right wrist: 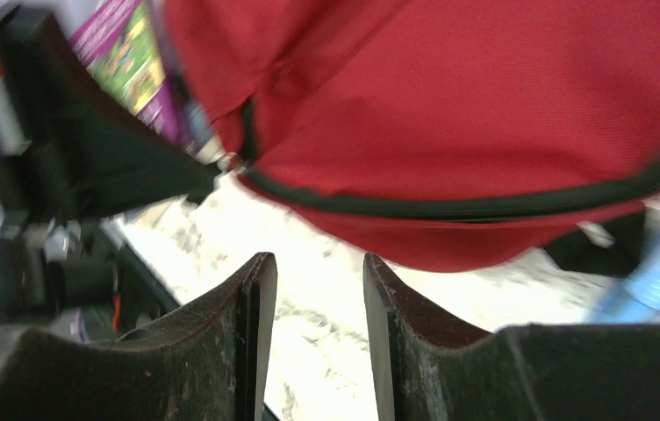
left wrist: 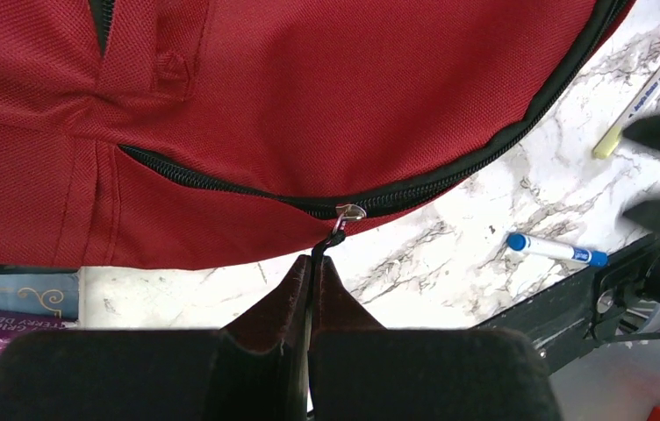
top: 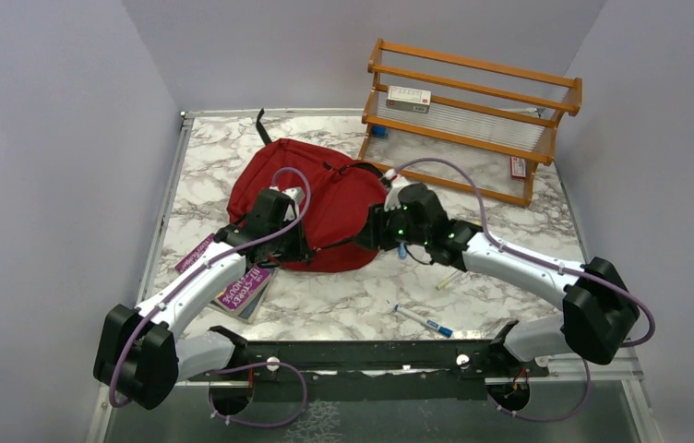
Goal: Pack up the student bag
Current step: Unzip the student bag at the center of the board.
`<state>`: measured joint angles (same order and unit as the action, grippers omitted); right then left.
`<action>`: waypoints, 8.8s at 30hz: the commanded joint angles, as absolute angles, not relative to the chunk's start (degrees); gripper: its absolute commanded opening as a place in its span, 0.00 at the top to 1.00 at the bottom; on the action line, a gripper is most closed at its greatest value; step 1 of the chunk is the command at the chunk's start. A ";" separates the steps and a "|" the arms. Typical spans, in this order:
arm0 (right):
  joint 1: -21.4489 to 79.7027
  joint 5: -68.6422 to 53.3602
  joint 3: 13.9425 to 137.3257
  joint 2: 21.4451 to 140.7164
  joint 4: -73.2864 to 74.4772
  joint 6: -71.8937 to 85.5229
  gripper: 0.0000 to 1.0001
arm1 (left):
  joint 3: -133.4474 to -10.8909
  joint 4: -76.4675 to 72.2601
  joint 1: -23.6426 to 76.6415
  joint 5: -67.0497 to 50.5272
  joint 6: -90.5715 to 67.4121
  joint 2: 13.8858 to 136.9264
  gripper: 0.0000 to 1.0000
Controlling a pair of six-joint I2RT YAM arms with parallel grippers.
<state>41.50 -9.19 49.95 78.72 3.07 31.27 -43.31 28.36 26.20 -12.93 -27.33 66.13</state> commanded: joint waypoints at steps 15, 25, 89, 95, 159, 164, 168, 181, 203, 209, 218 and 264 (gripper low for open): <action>48.94 -28.09 55.46 88.07 -7.16 -17.76 0.50 | -44.29 26.98 25.84 -15.69 -25.15 67.91 1.00; 54.36 -27.16 52.49 90.86 -9.18 -40.72 0.53 | -44.68 26.98 25.84 -16.38 -24.43 68.68 1.00; 54.93 -20.17 38.21 82.21 -16.69 -29.89 0.78 | -54.11 36.01 16.61 6.77 -21.93 71.24 0.70; 54.92 -15.92 36.37 75.16 -19.90 -21.43 0.72 | -55.24 33.44 16.61 4.16 -19.31 67.76 0.49; 36.08 0.44 33.68 61.92 4.12 36.47 0.46 | -62.59 25.40 49.66 1.51 8.44 89.21 0.57; 36.04 0.38 33.22 61.75 3.62 37.26 0.46 | -63.22 25.40 49.66 1.88 8.11 88.98 0.77; 36.04 0.39 32.21 61.15 2.15 39.62 0.46 | -63.56 25.36 49.66 2.97 7.10 87.98 0.93; 36.04 1.39 32.44 65.42 -7.12 54.14 0.45 | -56.98 18.19 49.49 9.09 -4.08 77.47 1.00; 36.04 5.11 43.94 87.41 -8.64 53.17 0.59 | -46.15 10.44 37.16 10.89 -17.14 63.70 1.00; 36.04 5.71 42.68 87.69 -9.07 53.78 0.79 | -45.15 11.01 29.02 10.28 -21.29 62.72 1.00; 36.04 7.81 41.07 85.34 -9.40 52.04 0.98 | -47.82 15.47 17.22 11.19 -24.78 63.83 1.00; 37.97 0.49 46.24 71.88 -0.39 40.47 0.52 | -54.33 28.87 -4.97 16.78 -25.09 66.16 0.19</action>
